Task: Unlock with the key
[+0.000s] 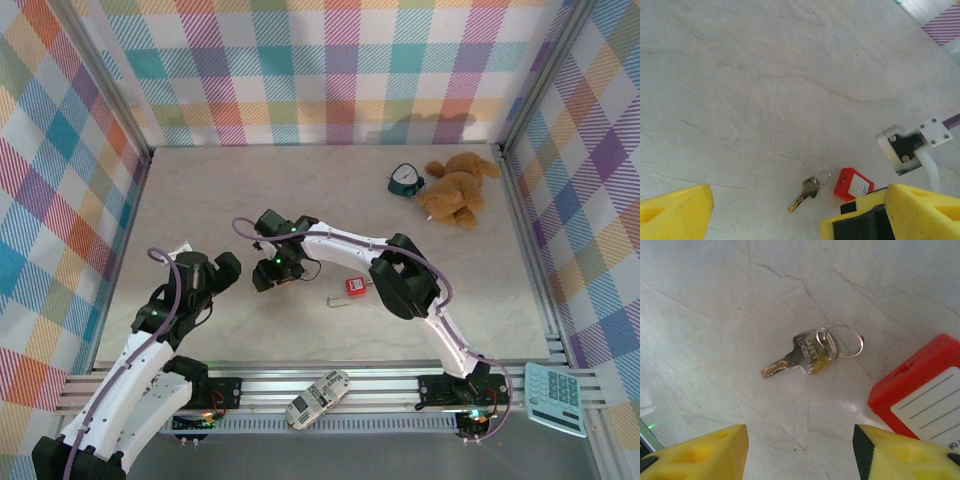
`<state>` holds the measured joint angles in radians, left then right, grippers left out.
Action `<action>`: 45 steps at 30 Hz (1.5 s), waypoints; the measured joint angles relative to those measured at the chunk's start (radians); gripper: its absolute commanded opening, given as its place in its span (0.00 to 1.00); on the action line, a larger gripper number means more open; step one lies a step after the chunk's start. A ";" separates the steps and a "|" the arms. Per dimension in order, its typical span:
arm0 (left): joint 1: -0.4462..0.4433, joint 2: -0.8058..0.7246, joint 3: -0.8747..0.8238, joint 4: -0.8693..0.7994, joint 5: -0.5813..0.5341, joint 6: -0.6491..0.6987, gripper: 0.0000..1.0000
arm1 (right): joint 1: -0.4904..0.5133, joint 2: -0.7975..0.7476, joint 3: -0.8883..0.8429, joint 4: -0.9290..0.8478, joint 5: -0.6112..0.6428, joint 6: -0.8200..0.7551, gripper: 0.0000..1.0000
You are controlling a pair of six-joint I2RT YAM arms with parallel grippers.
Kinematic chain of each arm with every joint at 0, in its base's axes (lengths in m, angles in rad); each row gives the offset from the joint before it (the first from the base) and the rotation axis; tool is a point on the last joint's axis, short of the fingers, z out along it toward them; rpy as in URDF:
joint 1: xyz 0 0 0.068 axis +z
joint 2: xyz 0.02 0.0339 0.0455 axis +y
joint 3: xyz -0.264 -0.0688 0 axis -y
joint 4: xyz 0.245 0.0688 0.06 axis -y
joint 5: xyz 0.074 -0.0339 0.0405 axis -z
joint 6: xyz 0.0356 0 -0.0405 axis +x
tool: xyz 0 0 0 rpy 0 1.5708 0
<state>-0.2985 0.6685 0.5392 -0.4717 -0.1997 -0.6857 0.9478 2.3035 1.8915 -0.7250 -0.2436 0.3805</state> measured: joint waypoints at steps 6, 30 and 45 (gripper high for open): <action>0.000 -0.037 -0.021 -0.006 0.011 0.001 0.88 | -0.018 0.024 0.044 -0.023 0.054 -0.007 0.58; 0.000 -0.093 -0.024 -0.027 0.087 0.024 0.88 | -0.030 0.148 0.239 -0.079 0.039 -0.112 0.45; 0.000 -0.082 -0.024 -0.024 0.095 0.045 0.88 | -0.019 0.149 0.244 -0.096 0.260 -0.154 0.45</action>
<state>-0.2985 0.5865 0.5148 -0.4961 -0.1051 -0.6407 0.9287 2.4527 2.1357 -0.8211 0.0162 0.2264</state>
